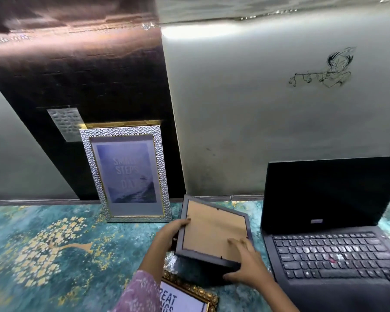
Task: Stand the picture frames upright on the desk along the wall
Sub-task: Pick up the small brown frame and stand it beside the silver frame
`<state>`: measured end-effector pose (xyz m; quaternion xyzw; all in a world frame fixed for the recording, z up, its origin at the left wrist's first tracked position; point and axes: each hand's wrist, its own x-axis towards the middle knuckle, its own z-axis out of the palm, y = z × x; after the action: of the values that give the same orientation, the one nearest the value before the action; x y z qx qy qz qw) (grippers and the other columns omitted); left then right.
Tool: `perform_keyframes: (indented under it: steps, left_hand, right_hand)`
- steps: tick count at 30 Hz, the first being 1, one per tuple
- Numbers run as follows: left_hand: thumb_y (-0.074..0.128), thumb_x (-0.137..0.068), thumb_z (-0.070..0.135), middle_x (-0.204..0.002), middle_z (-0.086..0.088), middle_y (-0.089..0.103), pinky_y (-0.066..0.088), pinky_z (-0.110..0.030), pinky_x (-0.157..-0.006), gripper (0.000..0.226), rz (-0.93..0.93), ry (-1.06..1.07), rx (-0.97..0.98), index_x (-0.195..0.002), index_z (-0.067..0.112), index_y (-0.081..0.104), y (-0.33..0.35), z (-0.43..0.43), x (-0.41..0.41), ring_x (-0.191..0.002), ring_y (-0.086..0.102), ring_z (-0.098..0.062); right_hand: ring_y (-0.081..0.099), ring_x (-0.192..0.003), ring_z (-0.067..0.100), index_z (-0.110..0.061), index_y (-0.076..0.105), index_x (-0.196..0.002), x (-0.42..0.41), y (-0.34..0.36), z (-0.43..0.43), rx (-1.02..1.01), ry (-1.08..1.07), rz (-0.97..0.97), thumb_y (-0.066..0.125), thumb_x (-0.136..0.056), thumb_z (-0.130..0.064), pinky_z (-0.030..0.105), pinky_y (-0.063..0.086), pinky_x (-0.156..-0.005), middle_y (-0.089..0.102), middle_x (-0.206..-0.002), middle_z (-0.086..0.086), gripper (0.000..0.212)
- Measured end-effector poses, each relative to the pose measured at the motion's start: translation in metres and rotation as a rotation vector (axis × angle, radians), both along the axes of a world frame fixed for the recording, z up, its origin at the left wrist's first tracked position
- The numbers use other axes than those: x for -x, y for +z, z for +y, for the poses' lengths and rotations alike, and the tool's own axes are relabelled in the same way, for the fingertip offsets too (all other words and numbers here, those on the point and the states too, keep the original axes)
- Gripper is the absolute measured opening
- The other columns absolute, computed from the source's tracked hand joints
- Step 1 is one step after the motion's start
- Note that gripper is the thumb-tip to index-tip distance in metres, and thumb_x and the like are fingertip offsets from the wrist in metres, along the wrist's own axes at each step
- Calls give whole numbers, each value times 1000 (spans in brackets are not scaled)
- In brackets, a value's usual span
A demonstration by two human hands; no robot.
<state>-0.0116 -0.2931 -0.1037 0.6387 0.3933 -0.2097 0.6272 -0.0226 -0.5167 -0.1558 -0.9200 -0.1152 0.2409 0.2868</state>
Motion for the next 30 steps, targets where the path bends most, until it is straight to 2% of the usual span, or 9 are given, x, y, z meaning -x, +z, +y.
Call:
perform_keyframes:
  steps: [6,9,11,13,14,17,19,22,30]
  left_hand:
    - [68,-72,34,-38,3,39,26,-21,-44,40,-74,-182,-102,-48,18,40,55,-20,-29,-35,34,-12]
    - [61,-79,36,-29,7,35,19,-17,-41,48,-173,-221,-19,-42,20,36,69,-38,-37,-27,28,-9]
    - [54,-83,44,-36,7,46,25,-17,-44,54,-220,-246,80,-35,19,46,73,-42,-40,-33,41,-8]
    - [50,-85,46,-57,4,60,38,-20,-55,45,-274,-206,109,-51,19,62,70,-39,-43,-55,57,-9]
    - [51,-85,46,-72,2,64,41,-24,-63,36,-325,-142,96,-67,19,66,66,-37,-43,-68,59,-12]
    - [65,-79,39,-124,-10,57,44,-40,-88,57,-426,27,-104,-126,12,49,39,-23,-45,-110,56,-24]
    - [76,-71,30,-142,-17,39,40,-47,-105,86,-423,36,-246,-140,13,27,26,-13,-42,-128,42,-32]
    - [76,-71,18,-150,-14,30,32,-45,-112,90,-401,-63,-191,-142,12,21,10,-8,-36,-136,33,-30]
    - [51,-88,-2,-138,-15,49,43,-41,-85,52,-399,87,98,-135,10,32,2,0,-41,-119,51,-33]
  right_hand:
    - [35,-129,27,-31,7,-142,-7,15,11,-59,-34,-82,65,-67,-30,37,43,-96,17,-151,0,95]
    - [48,-120,28,-25,24,-140,-11,25,8,-105,-26,-205,53,-76,-11,33,45,-85,44,-140,7,72]
    - [62,-89,25,-32,59,-110,-16,32,1,-241,-141,-259,52,-78,-1,27,43,-63,69,-95,4,46]
    - [53,-55,13,-30,56,-58,-27,37,-8,-386,-313,-288,56,-78,5,14,33,-48,54,-56,-13,40]
    - [49,-54,11,-32,51,-57,-30,41,-10,-448,-388,-277,58,-78,5,15,33,-48,50,-53,-13,43]
    - [56,-80,21,-12,59,-93,-39,51,-8,-622,-503,-225,58,-82,1,32,47,-72,60,-79,5,17]
    - [55,-88,22,-2,54,-107,-44,53,1,-666,-511,-172,56,-84,1,35,46,-82,58,-92,7,23]
    - [57,-94,25,-2,52,-109,-52,49,16,-672,-513,-99,55,-84,3,36,48,-86,59,-99,8,26]
    - [59,-104,31,-3,52,-116,-91,53,38,-544,-467,-200,58,-81,-1,39,49,-88,64,-113,18,35]
